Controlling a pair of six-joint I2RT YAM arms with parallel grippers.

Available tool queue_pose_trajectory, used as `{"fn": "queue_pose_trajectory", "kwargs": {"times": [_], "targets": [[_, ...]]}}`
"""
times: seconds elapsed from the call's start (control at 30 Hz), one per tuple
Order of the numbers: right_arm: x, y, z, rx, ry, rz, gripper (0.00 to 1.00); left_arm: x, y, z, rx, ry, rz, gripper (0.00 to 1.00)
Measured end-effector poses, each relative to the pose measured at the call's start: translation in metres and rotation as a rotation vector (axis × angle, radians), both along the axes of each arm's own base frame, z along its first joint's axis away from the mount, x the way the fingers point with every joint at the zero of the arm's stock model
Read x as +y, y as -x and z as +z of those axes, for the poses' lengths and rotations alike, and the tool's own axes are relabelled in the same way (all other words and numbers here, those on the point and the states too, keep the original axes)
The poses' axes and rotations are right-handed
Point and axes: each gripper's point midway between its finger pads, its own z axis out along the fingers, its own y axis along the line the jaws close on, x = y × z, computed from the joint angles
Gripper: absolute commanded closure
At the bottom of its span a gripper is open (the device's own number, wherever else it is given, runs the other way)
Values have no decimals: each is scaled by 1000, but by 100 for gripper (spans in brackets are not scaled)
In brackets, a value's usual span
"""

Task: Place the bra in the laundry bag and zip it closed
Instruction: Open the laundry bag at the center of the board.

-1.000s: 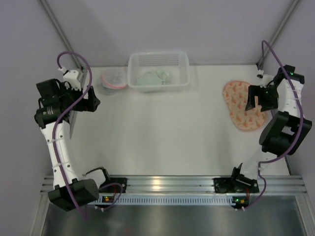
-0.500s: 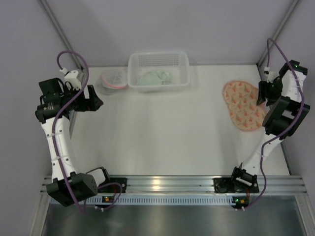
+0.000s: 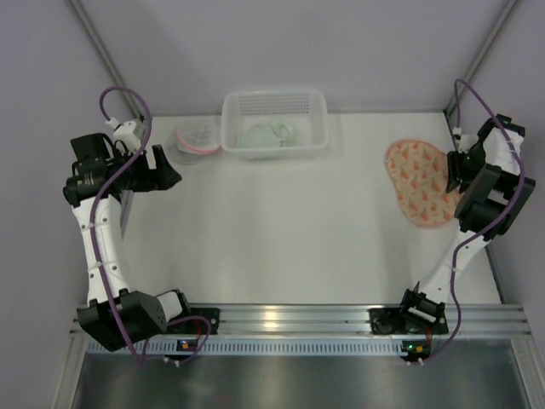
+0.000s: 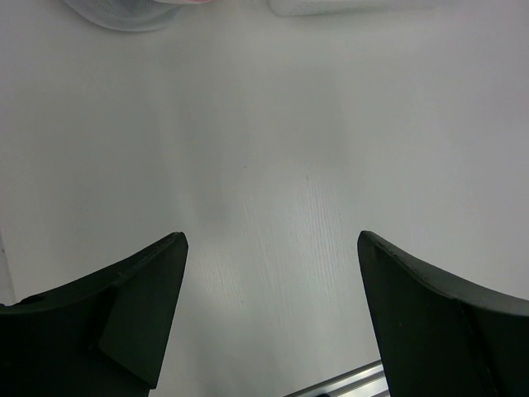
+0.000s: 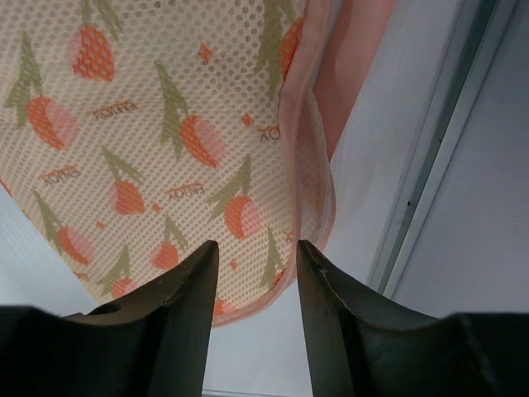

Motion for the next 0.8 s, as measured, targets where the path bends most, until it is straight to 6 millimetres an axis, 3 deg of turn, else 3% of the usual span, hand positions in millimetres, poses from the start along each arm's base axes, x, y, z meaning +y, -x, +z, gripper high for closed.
{"fn": "queue_pose_trajectory", "kwargs": {"times": [0.3,0.43,0.67,0.8], "targets": [[-7,-3,-6,1,28,4,58,-3,0,0,3,6,-7,11],[-9,-2,-7,8,35,11,68,-4,0,0,3,7,-9,11],[-10,-3,-17,20,32,11,71,-5,0,0,4,9,-10,11],[-12,-3,-21,28,37,15,91,-5,0,0,6,12,-8,11]]}}
